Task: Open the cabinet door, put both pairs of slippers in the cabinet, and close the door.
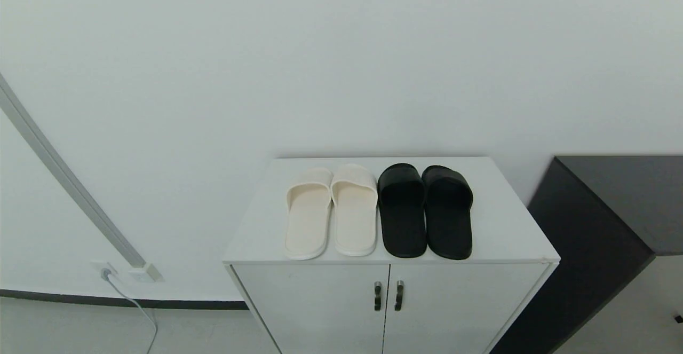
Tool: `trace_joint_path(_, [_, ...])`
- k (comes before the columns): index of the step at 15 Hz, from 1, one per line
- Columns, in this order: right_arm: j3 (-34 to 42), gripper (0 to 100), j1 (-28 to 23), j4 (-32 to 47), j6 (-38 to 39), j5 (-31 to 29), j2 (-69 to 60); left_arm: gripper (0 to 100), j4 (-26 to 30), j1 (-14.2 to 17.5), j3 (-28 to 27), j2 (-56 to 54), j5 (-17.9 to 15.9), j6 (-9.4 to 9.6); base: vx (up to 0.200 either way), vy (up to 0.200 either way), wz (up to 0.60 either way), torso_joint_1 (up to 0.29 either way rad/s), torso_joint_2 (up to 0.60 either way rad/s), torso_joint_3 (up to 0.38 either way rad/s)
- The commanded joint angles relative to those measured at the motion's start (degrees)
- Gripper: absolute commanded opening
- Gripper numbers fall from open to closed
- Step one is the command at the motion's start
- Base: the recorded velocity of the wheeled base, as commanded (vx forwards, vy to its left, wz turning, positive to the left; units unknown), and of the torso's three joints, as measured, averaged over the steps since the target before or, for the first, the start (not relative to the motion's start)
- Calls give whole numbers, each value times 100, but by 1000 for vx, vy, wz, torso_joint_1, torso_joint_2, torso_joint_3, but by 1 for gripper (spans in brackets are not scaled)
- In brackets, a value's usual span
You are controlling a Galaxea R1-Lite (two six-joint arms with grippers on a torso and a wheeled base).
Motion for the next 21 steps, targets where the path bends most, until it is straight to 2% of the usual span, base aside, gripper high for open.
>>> trace_joint_path(1, [-1290, 100, -22, 86, 307, 51, 1023, 0, -1, 1, 0, 7, -2, -5, 0, 0, 0, 0, 0, 0])
trace_joint_path(2, [-1264, 100, 4, 191, -202, 332, 1401, 0, -1, 1, 0, 7, -2, 3, 0, 0, 0, 0, 0, 0])
trace_joint_path(5, [-1185, 100, 57, -152, -281, 982, 2966, 0, -1, 1, 0, 7, -2, 3, 0, 0, 0, 0, 0, 0])
trace_joint_path(7, [-1396, 100, 479, -793, -220, 956, 3915, 0, -1, 1, 0, 7, -2, 3, 0, 0, 0, 0, 0, 0])
trace_joint_path(8, [-1607, 100, 892, -934, 53, 789, 4363, 0, -1, 1, 0, 7, -2, 3, 0, 0, 0, 0, 0, 0])
trace_joint_path(9, [-1765, 100, 1156, -934, 202, 605, 4556, 0, -1, 1, 0, 7, -2, 3, 0, 0, 0, 0, 0, 0])
trace_joint_path(10, [-2011, 100, 1832, -951, 492, 156, 4890, 0, -1, 1, -9, 7, -2, -5, 0, 0, 0, 0, 0, 0])
trace_joint_path(12, [-2512, 100, 3740, -1039, 1380, -1408, 5725, 0, -1, 1, 0, 7, -11, 3, 0, 0, 0, 0, 0, 0])
trace_joint_path(14, [-2907, 100, 4671, -1435, 1925, -2340, 6543, 0, -1, 1, 0, 7, -11, 3, 0, 0, 0, 0, 0, 0])
trace_joint_path(15, [-3110, 100, 4812, -1654, 1995, -2560, 6956, 0, -1, 1, 0, 7, -11, 3, 0, 0, 0, 0, 0, 0])
trace_joint_path(21, [-4076, 100, 4891, -2314, 2012, -3342, 8784, 0, -1, 1, 0, 7, -11, 3, 0, 0, 0, 0, 0, 0])
